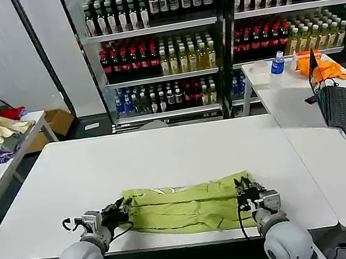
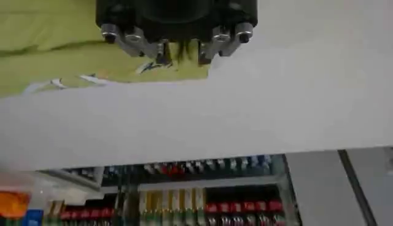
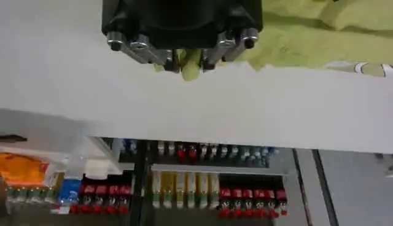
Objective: Fold and organize the clothes.
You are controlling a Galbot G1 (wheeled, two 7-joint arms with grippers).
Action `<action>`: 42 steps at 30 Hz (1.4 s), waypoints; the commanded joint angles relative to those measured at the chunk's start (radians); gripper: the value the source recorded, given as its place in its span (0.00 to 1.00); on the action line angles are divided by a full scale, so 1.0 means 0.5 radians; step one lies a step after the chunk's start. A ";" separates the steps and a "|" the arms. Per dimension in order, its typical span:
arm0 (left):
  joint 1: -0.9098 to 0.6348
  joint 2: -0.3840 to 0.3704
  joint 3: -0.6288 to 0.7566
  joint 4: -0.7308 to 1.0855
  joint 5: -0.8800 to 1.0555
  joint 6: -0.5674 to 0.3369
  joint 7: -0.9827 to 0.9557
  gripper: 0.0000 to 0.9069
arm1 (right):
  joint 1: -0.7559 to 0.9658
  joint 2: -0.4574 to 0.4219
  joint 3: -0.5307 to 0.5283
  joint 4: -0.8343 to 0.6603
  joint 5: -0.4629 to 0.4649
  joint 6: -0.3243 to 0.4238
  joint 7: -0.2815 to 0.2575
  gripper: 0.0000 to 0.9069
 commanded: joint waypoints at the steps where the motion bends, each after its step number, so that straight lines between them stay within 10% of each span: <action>1: 0.245 -0.062 -0.205 -0.269 0.024 -0.156 -0.190 1.00 | -0.330 -0.010 0.170 0.252 -0.119 0.050 -0.025 1.00; 19: 0.245 -0.537 -0.140 0.029 0.076 -0.148 -0.281 1.00 | -0.708 0.065 0.299 0.410 -0.203 0.154 -0.032 1.00; 20: 0.226 -0.538 -0.138 0.051 0.075 -0.148 -0.282 0.92 | -0.713 0.066 0.303 0.412 -0.203 0.154 -0.032 1.00; 22: 0.208 -0.534 -0.135 0.075 0.055 -0.148 -0.277 0.27 | -0.722 0.073 0.304 0.417 -0.204 0.157 -0.030 1.00; 23: 0.203 -0.532 -0.135 0.076 0.042 -0.148 -0.275 0.27 | -0.728 0.082 0.301 0.420 -0.206 0.159 -0.029 1.00; 24: 0.200 -0.529 -0.136 0.074 0.033 -0.148 -0.273 0.04 | -0.730 0.092 0.298 0.422 -0.208 0.159 -0.028 1.00; 42: 0.256 -0.536 -0.179 0.039 -0.125 -0.230 -0.263 0.02 | -0.820 0.213 0.238 0.460 -0.279 0.177 -0.008 1.00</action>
